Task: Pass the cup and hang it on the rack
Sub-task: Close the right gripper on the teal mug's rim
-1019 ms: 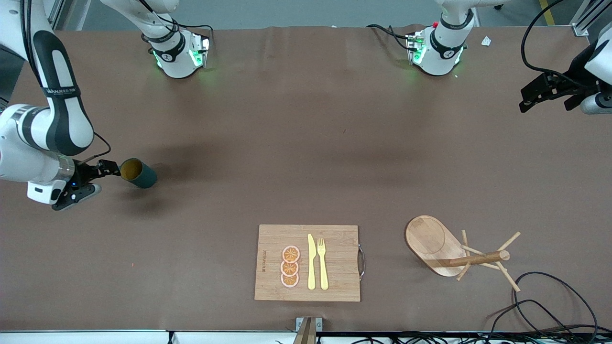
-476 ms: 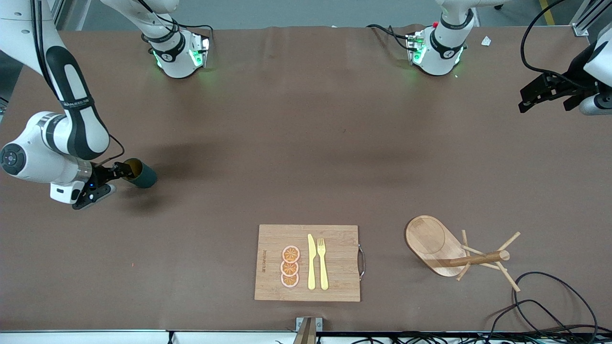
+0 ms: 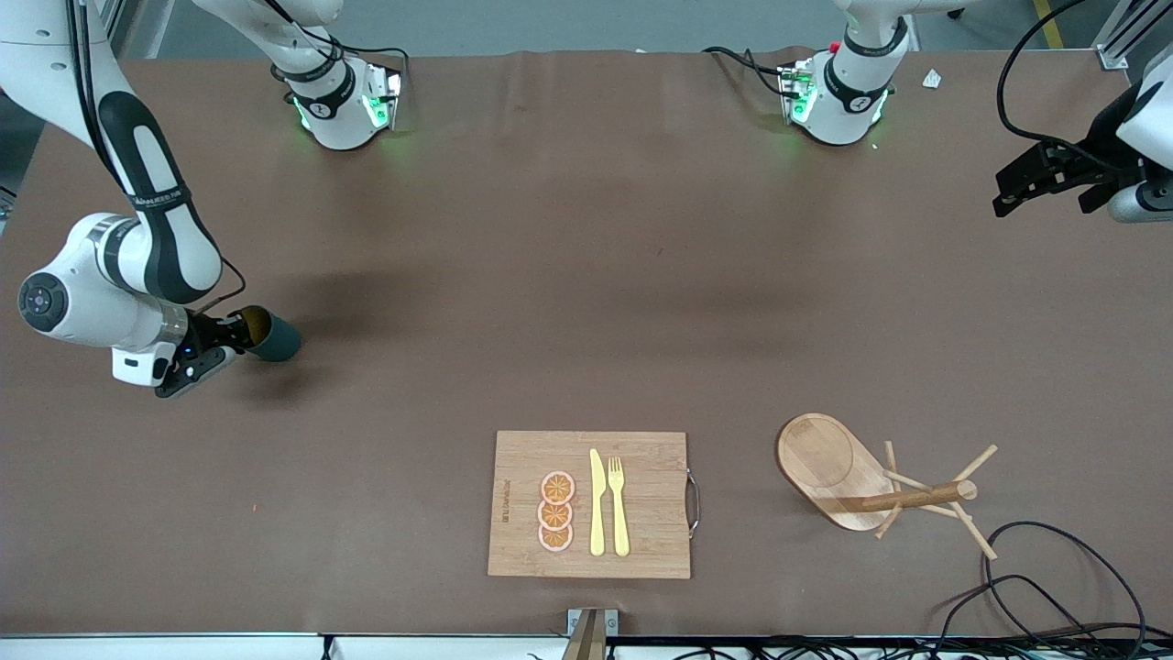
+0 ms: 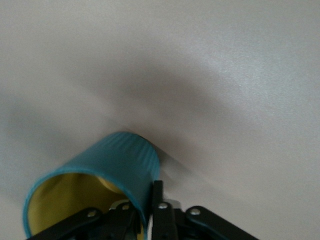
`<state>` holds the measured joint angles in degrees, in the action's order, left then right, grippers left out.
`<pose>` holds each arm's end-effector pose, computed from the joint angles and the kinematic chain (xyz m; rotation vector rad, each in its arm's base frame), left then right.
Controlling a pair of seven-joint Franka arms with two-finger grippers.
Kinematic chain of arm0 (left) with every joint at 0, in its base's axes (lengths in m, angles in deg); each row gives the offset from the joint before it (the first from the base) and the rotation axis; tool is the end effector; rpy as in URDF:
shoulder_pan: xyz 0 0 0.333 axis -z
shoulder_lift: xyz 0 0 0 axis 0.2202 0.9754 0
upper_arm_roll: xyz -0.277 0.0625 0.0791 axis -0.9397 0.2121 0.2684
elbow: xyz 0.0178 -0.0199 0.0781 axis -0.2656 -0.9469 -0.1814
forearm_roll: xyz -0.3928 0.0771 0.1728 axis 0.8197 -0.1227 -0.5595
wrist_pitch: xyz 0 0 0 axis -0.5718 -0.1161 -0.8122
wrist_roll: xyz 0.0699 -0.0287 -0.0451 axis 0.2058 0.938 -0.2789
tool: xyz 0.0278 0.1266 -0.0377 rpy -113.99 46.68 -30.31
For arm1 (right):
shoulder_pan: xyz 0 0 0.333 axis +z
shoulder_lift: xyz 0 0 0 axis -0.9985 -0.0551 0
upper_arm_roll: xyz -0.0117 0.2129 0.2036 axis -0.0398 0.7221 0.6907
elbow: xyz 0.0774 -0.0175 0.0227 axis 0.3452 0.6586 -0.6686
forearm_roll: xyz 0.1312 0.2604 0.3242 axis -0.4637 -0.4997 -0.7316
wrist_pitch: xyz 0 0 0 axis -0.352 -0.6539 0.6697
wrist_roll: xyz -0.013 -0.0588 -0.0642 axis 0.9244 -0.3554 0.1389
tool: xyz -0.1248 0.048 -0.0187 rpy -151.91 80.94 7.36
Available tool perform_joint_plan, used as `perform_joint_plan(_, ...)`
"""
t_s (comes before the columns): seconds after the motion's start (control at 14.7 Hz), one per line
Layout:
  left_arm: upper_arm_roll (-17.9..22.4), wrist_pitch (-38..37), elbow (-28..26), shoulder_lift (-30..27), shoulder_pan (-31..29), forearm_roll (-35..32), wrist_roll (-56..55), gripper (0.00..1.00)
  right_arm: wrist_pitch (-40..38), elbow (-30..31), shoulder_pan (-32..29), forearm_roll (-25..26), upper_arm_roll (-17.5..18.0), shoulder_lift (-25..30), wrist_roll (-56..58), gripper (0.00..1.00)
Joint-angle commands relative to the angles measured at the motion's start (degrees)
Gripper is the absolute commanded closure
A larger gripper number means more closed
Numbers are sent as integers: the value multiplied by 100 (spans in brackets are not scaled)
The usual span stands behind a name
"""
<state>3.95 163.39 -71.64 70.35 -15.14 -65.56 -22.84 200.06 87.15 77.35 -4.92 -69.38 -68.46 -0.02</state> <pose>0.5675 -0.0474 0.6055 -3.1364 -0.0370 0.0250 0.5705 -0.1109 0.1434 -2.8881 -0.8396 0.2129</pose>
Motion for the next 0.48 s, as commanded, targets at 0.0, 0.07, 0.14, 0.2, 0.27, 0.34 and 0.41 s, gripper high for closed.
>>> perform_joint_plan(0.0,-4,-33,13,-5,-39,112,30,0,-299,61,123,-328,89,254,-41,100)
perform_joint_plan(0.07,-4,-33,4,-14,-39,112,30,0,-414,43,219,-382,89,350,-260,100)
perform_joint_plan(0.14,-4,-33,4,-14,-39,112,30,0,-493,52,325,-391,89,473,-540,100)
perform_joint_plan(0.2,-4,-33,4,-14,-39,112,30,0,-590,52,465,-391,89,596,-874,100)
perform_joint_plan(0.27,-4,-33,4,-5,-39,112,30,0,-669,52,649,-391,89,719,-1269,100)
perform_joint_plan(0.34,-4,-33,13,-14,-39,112,30,0,-748,52,825,-391,89,816,-1656,100)
perform_joint_plan(0.41,-4,-33,4,-14,-39,112,30,0,-801,52,1035,-391,89,895,-2051,100)
